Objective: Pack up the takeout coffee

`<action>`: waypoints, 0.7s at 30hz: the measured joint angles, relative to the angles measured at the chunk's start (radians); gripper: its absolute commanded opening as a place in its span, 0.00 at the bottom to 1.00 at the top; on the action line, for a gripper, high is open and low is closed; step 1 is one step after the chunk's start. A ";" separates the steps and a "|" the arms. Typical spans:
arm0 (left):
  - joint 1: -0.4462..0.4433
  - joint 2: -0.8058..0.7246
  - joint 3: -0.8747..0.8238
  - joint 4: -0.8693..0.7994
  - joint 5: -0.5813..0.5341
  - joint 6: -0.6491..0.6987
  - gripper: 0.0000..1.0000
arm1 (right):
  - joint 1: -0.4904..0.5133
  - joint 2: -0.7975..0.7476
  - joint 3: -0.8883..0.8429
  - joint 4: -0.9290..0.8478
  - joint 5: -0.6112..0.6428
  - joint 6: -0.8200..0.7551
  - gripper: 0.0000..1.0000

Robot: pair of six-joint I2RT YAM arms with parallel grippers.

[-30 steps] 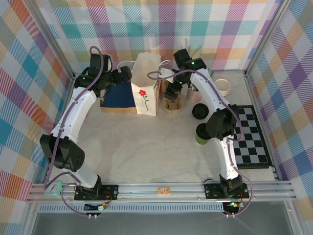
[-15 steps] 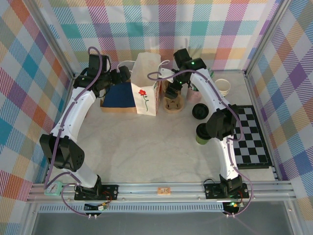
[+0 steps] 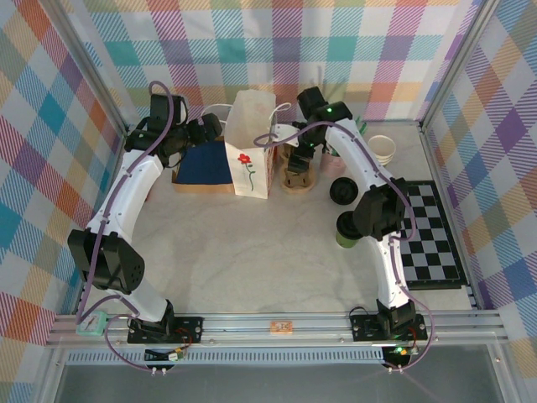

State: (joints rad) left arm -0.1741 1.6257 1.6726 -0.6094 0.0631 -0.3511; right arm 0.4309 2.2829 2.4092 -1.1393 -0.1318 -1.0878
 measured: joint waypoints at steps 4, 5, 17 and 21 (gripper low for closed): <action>0.000 0.000 0.000 0.011 0.000 0.000 1.00 | 0.000 0.009 0.009 -0.004 -0.003 -0.006 0.93; 0.000 0.000 0.000 0.011 0.000 0.000 1.00 | 0.000 0.016 0.011 -0.005 -0.005 -0.006 0.93; 0.000 0.003 -0.001 0.011 0.006 0.000 1.00 | -0.014 0.084 0.014 -0.006 -0.008 -0.014 0.87; 0.001 0.005 -0.001 0.011 0.006 0.000 1.00 | -0.020 0.084 0.014 -0.006 -0.008 -0.014 0.83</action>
State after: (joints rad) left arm -0.1730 1.6306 1.6718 -0.5983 0.0696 -0.3511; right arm 0.4107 2.3669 2.4237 -1.1450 -0.1394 -1.1015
